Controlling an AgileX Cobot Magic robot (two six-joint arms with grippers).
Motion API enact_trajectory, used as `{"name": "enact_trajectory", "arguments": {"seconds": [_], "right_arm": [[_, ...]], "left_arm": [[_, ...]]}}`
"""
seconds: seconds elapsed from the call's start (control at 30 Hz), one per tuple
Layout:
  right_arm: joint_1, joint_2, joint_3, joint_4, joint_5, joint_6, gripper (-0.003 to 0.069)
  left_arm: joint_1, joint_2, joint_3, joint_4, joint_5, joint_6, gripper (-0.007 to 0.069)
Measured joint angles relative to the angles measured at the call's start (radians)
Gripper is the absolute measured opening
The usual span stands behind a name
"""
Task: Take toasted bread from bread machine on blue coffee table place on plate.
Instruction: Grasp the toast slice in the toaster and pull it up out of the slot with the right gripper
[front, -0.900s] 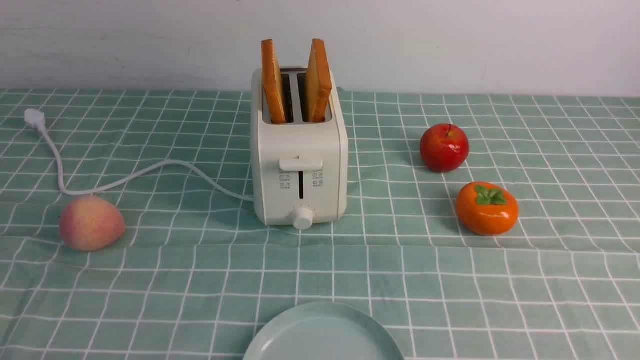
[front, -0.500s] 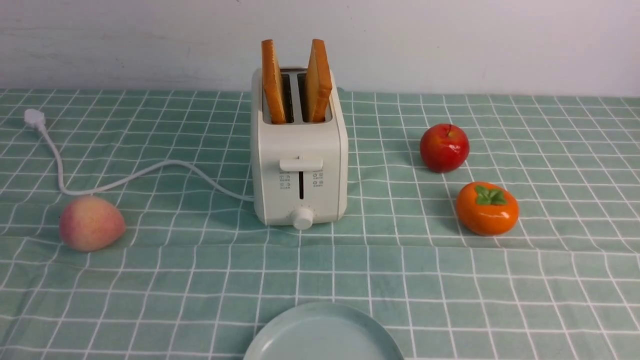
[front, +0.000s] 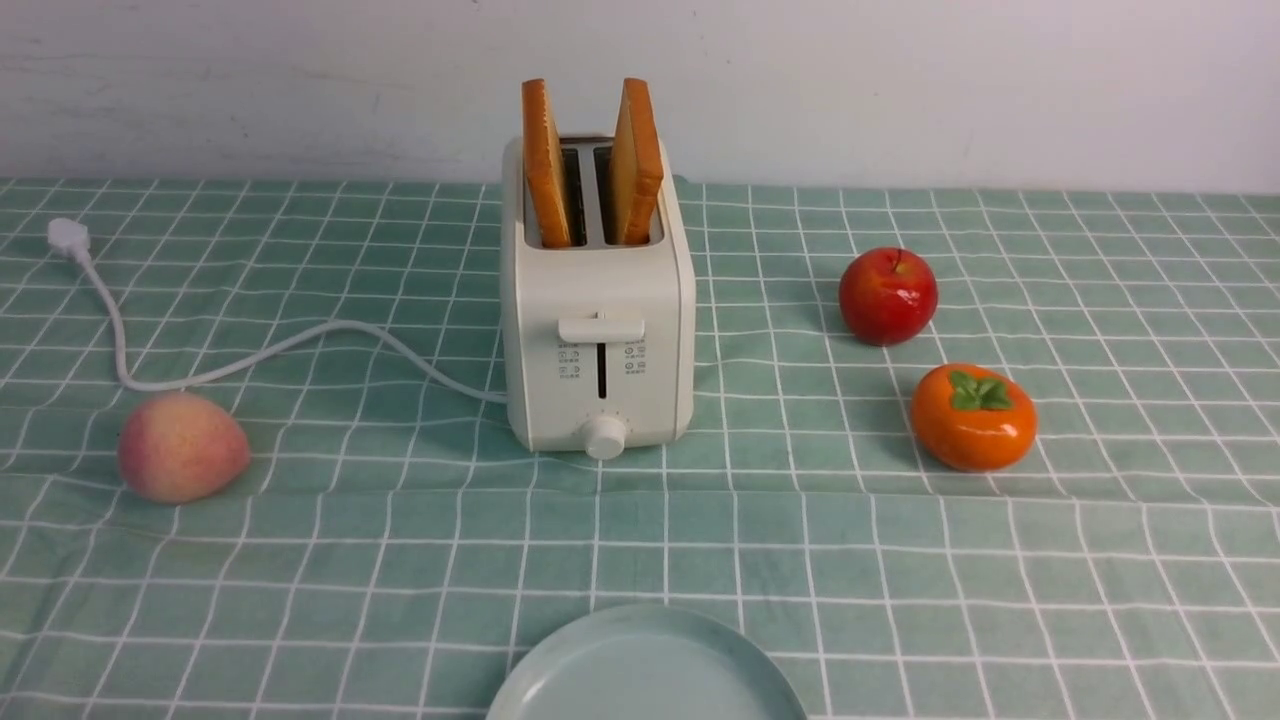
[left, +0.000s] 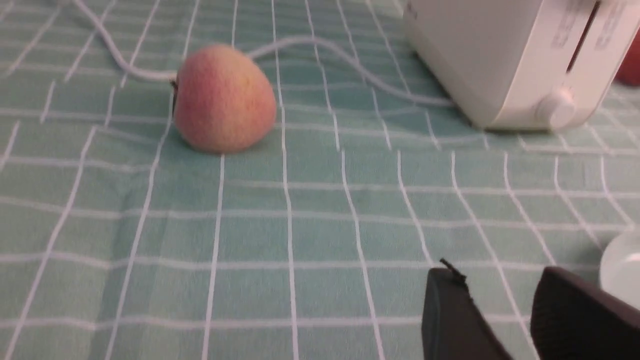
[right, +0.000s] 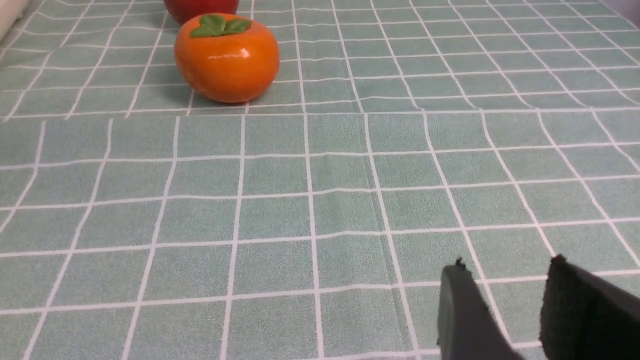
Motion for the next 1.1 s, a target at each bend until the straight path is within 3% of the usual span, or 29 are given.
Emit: {"name": "enact_trajectory", "arguments": {"seconds": [0.13, 0.33, 0.47, 0.6, 0.73, 0.97, 1.1], "right_arm": [[0.0, 0.0, 0.001, -0.001, -0.022, 0.0, 0.024], [0.0, 0.0, 0.011, 0.0, -0.194, 0.002, 0.024], [0.0, 0.0, 0.011, 0.0, -0.41, 0.002, 0.024], [0.0, 0.0, 0.011, 0.0, -0.645, 0.013, 0.024], [0.0, 0.0, 0.011, 0.009, -0.794, 0.132, 0.024], [0.0, 0.098, -0.174, 0.013, -0.685, 0.344, 0.024], [0.0, 0.332, -0.488, 0.016, -0.55, 0.388, 0.024]], "left_arm": [[0.0, 0.0, 0.0, -0.011, -0.149, 0.0, 0.0238], [0.0, 0.0, 0.0, -0.022, -0.2, 0.0, 0.0238], [0.0, 0.0, 0.0, -0.027, -0.214, -0.001, 0.0238], [0.0, 0.0, 0.0, -0.101, -0.397, -0.088, 0.0238], [0.0, 0.0, 0.0, -0.177, -0.577, -0.145, 0.0238], [0.0, 0.112, -0.214, -0.251, -0.507, -0.172, 0.0238], [0.0, 0.38, -0.498, -0.254, -0.34, -0.174, 0.0238]]}}
